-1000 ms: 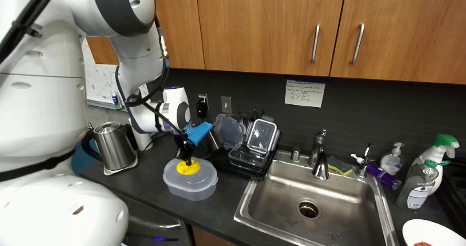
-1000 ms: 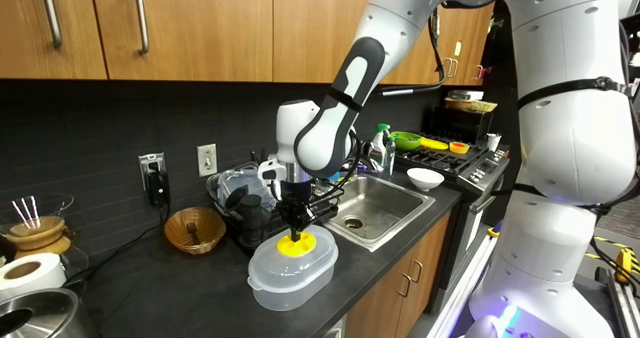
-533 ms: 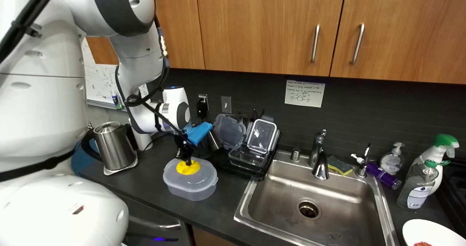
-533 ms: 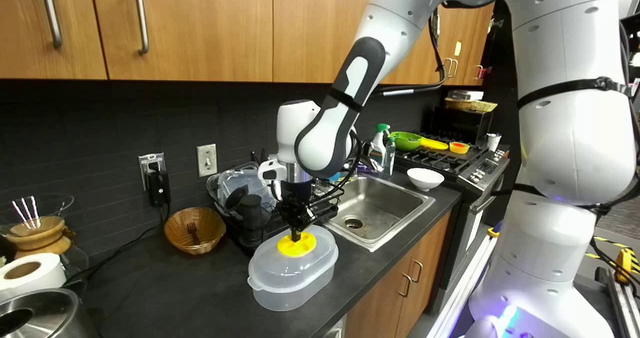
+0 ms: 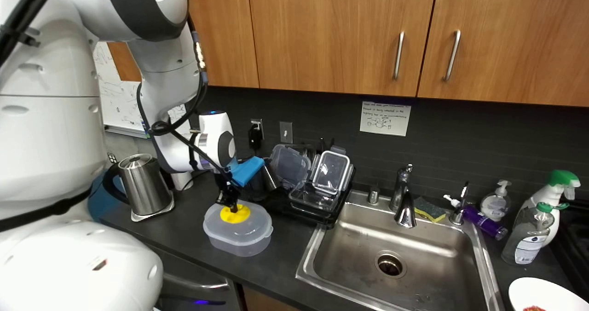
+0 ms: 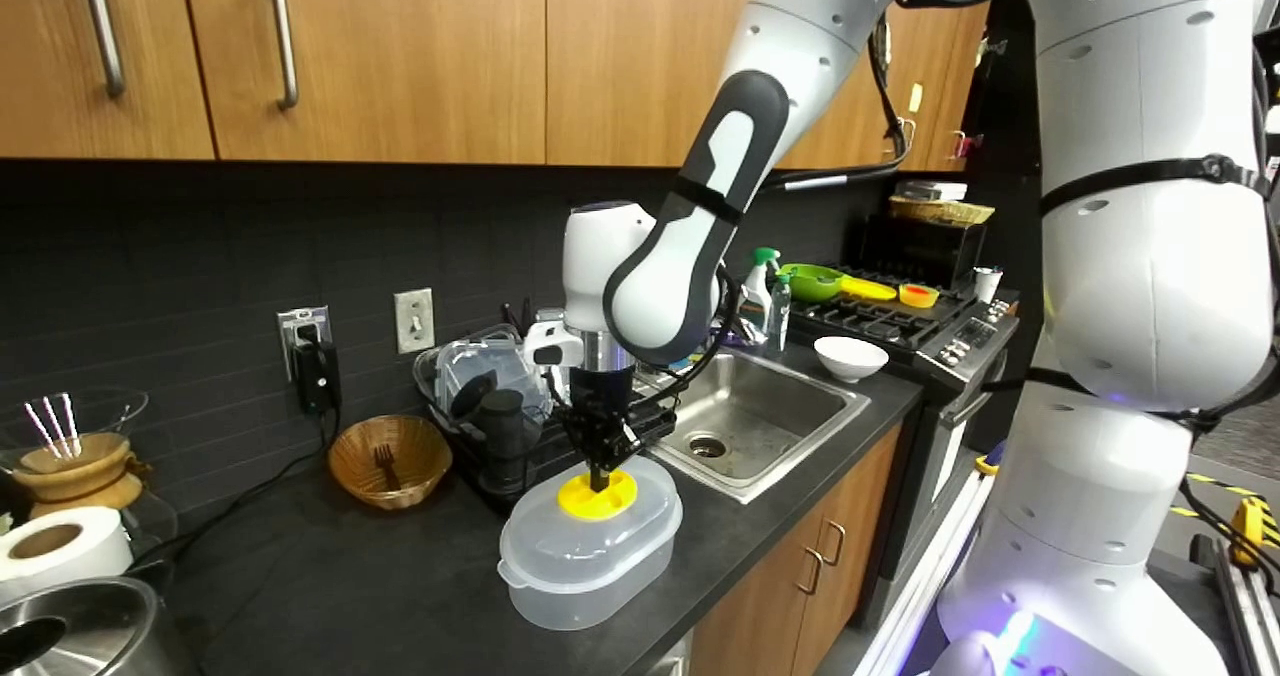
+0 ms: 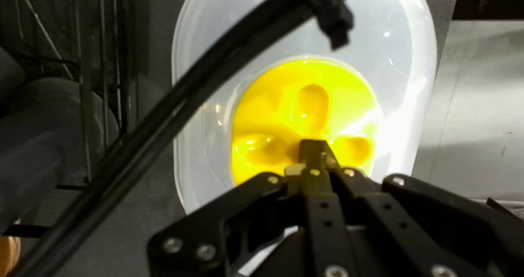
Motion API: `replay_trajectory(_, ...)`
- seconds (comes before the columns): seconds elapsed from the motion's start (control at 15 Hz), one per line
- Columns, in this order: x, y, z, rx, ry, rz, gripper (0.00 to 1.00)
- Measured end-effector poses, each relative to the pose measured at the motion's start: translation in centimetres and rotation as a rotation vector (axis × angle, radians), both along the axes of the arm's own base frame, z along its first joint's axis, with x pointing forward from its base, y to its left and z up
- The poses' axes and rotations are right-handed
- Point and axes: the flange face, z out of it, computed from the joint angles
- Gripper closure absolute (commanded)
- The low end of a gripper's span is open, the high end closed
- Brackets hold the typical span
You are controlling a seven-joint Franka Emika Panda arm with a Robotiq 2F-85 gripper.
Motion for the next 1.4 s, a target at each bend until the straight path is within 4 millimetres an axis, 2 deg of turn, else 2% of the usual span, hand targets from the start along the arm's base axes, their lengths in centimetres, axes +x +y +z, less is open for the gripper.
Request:
replay_trajectory(0.4,-0.66,0.07,0.55,-0.004,-0.006,-0.001,1.00)
replay_trajectory(0.47,-0.67,0.06,0.66,-0.005,-0.008,-0.001,0.74)
replay_trajectory(0.53,-0.69,0.05,0.78,-0.005,-0.010,-0.001,0.74)
replay_trajectory(0.73,-0.74,0.02,0.91,-0.006,-0.012,-0.001,0.58)
replay_trajectory(1.27,-1.09,-0.13,0.58,0.008,0.007,-0.040,0.02)
replay_trajectory(1.4,-1.16,-0.23,0.48,0.011,0.011,-0.047,0.00)
